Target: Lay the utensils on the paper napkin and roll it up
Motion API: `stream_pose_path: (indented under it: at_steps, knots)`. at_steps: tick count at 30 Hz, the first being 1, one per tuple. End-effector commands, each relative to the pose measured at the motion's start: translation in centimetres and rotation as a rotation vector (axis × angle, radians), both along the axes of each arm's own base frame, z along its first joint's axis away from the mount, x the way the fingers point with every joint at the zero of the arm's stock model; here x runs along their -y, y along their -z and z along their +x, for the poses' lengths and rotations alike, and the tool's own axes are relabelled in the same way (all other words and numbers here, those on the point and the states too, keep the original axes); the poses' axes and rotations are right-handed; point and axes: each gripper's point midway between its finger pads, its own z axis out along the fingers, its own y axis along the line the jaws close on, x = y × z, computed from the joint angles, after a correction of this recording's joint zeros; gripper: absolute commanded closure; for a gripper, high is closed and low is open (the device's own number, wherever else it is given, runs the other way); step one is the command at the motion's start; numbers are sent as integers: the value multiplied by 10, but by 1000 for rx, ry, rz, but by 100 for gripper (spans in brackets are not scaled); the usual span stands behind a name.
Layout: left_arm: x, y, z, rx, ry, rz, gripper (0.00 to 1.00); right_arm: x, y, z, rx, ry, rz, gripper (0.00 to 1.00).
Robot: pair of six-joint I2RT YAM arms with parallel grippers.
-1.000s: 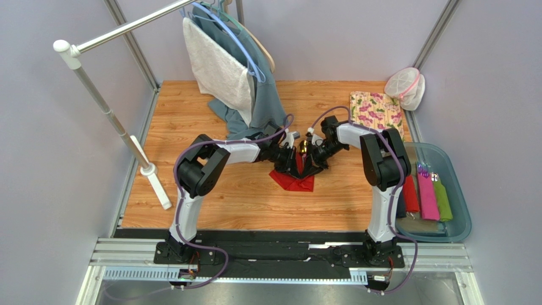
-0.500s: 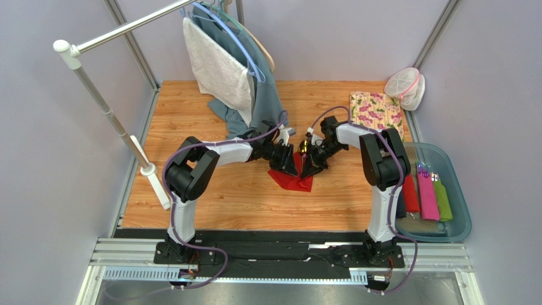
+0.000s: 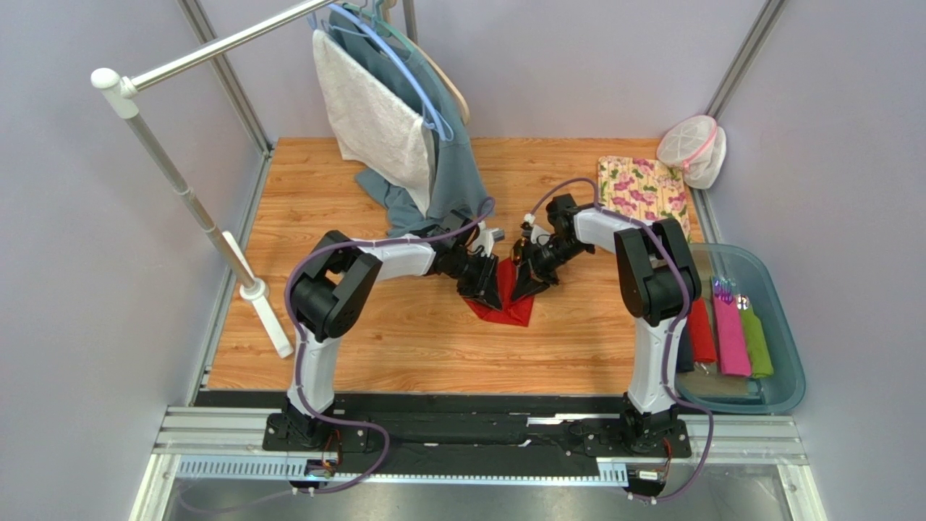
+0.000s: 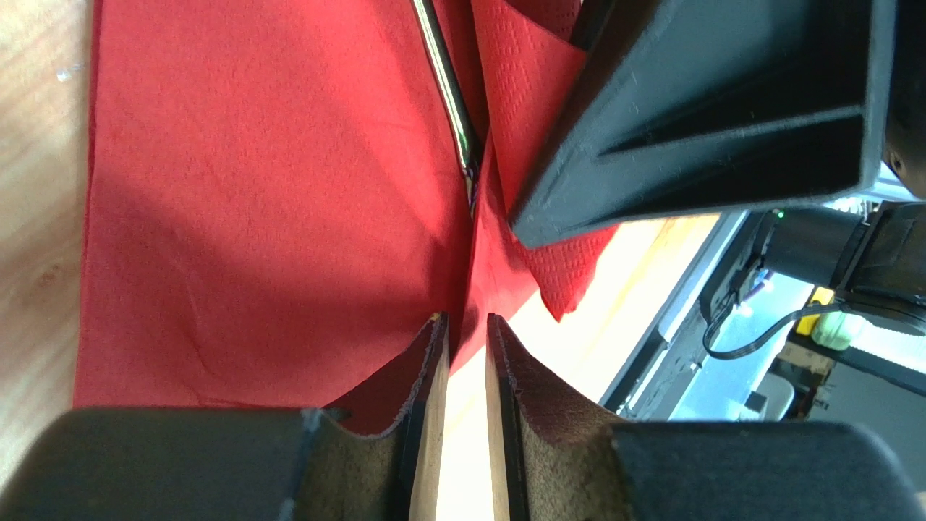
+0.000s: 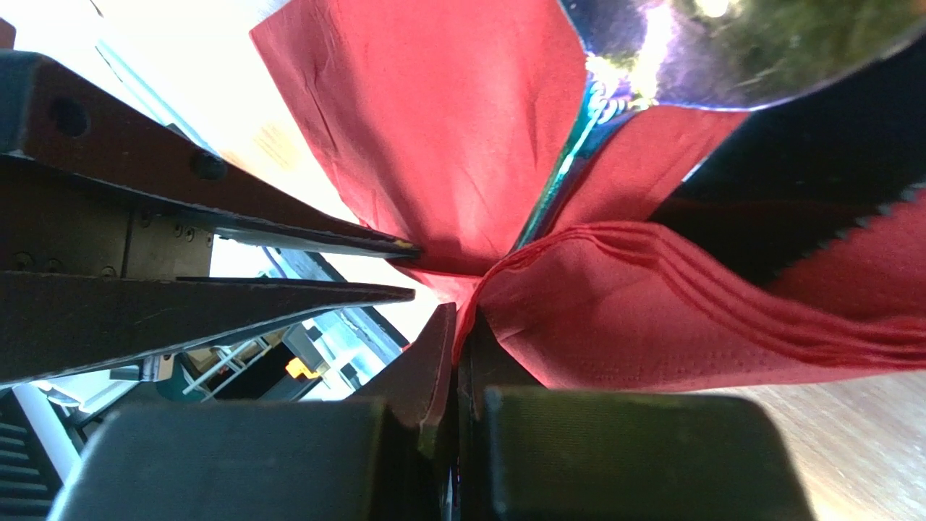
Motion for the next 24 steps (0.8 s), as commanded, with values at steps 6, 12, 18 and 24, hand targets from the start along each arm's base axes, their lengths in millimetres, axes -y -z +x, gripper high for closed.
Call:
stream_pose_path:
  at_steps: [6,12,18,24]
  knots:
    - [7,1,3,0,29,17,94,-15,-15,5,33,-18,37,100]
    - [6,2,3,-1,24,23,98,-16,-5,5,15,-21,30,99]
    - [6,2,3,-3,21,24,99,-20,-2,5,3,-17,56,98]
    - [6,4,3,-7,22,26,99,-26,-14,8,11,0,105,98]
